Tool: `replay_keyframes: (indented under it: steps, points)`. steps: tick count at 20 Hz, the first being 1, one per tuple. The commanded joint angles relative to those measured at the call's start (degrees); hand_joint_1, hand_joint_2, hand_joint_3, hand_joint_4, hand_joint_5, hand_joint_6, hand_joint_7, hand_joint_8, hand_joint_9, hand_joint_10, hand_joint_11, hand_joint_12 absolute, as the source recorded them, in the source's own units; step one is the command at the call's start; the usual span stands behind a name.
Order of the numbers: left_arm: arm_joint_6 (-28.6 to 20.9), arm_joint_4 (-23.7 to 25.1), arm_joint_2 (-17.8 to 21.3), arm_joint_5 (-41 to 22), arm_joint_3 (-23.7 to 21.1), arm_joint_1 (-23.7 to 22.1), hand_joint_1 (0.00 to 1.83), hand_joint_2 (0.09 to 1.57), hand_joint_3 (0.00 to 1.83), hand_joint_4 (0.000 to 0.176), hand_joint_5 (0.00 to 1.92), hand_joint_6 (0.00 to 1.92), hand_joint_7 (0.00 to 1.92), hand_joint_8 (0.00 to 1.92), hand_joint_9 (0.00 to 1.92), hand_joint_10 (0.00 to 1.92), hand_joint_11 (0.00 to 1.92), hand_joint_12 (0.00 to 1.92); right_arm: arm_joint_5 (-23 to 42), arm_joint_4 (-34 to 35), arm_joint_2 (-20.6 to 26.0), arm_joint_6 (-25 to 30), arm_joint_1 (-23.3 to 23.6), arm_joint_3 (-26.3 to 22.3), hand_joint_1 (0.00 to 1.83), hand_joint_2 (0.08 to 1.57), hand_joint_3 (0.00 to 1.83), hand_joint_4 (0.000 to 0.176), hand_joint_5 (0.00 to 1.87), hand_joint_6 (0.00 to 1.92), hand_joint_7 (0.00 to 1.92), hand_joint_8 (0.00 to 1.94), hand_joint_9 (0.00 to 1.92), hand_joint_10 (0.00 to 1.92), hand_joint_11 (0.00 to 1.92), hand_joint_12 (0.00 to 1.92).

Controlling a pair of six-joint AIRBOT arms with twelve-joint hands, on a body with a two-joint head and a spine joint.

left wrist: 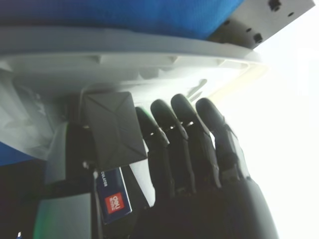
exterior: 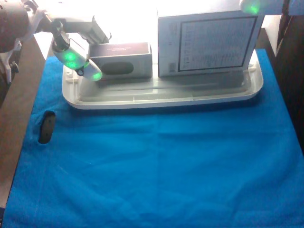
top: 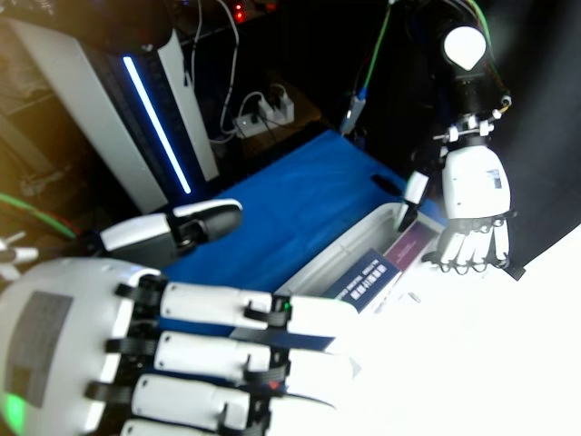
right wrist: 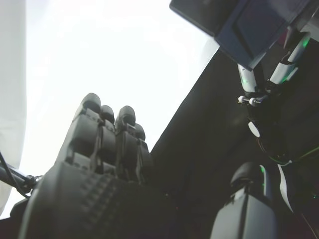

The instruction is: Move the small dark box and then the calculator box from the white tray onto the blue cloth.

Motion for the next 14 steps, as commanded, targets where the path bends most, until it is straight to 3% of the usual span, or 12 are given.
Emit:
replay_keyframes:
  steps: [1,2,4,6,8,9,10,12,13,14]
  points:
    - [0.01,-1.91,-0.03,0.33,-0.14,-0.33,0.86,0.95,0.00,0.000,0.65,0.01,0.70,0.04,0.63,0.13,0.11,1.22,7.03,1.79,0.09,0.33,0.79,0.06,0.41,0.77,0.01,0.018,0.13,0.00,0.23,0.00,0.08,0.00,0.14,0.01]
    - [0.02,-1.90,-0.10,0.11,-0.22,-0.33,0.83,0.93,0.00,0.000,0.65,0.00,0.75,0.04,0.67,0.14,0.13,1.26,7.12,1.80,0.09,0.33,0.79,0.06,0.40,0.77,0.01,0.018,0.13,0.01,0.23,0.00,0.08,0.00,0.14,0.01]
    - [0.04,-1.85,-0.24,-0.31,-0.33,-0.33,0.78,0.91,0.00,0.000,0.58,0.00,0.74,0.02,0.65,0.10,0.13,1.13,7.26,1.80,0.08,0.33,0.79,0.05,0.41,0.78,0.01,0.022,0.14,0.01,0.23,0.00,0.08,0.00,0.14,0.01]
    - [0.05,-1.84,-0.35,-0.51,-0.38,-0.33,0.80,0.87,0.00,0.027,0.51,0.00,0.72,0.00,0.62,0.06,0.11,1.06,7.46,1.80,0.07,0.33,0.79,0.05,0.40,0.78,0.01,0.027,0.14,0.01,0.23,0.00,0.08,0.00,0.14,0.01]
    - [0.10,-1.96,-0.84,-0.57,0.03,-0.34,0.80,0.89,0.00,0.049,0.51,0.00,0.67,0.00,0.62,0.04,0.13,1.02,7.84,1.80,0.07,0.33,0.79,0.04,0.41,0.80,0.01,0.019,0.14,0.00,0.23,0.00,0.08,0.00,0.14,0.01]
    - [0.17,-2.12,-1.14,-0.59,0.31,-0.34,0.80,0.89,0.00,0.035,0.53,0.00,0.69,0.01,0.64,0.03,0.16,0.98,7.92,1.81,0.07,0.33,0.79,0.04,0.41,0.79,0.01,0.020,0.14,0.00,0.23,0.00,0.09,0.00,0.14,0.01]
    - [0.29,-2.27,-1.44,-0.60,0.56,-0.34,0.80,0.92,0.00,0.003,0.61,0.01,0.76,0.02,0.68,0.03,0.18,0.95,7.96,1.81,0.07,0.33,0.79,0.04,0.41,0.79,0.01,0.020,0.14,0.00,0.23,0.00,0.09,0.00,0.14,0.01]
    - [0.62,-2.70,-2.11,-0.57,1.17,-0.34,0.89,1.09,0.00,0.000,0.77,0.02,0.85,0.02,0.83,0.04,0.44,0.94,8.00,1.81,0.08,0.33,0.79,0.01,0.42,0.78,0.00,0.022,0.13,0.00,0.22,0.00,0.08,0.00,0.12,0.00]
    - [0.81,-3.00,-2.36,-0.57,1.49,-0.34,1.12,1.17,0.00,0.000,0.80,0.91,0.86,1.03,0.95,0.23,0.53,1.33,8.00,1.81,0.08,0.33,0.79,-0.03,0.41,0.78,0.00,0.013,0.11,0.00,0.22,0.00,0.07,0.00,0.11,0.00]
    - [0.84,-3.06,-2.45,-0.54,1.70,-0.34,1.16,1.22,0.00,0.000,0.76,1.13,0.80,1.37,0.83,0.77,0.57,1.56,8.00,1.80,0.08,0.33,0.79,-0.04,0.42,0.78,0.00,0.008,0.11,0.00,0.22,0.00,0.07,0.00,0.11,0.00]
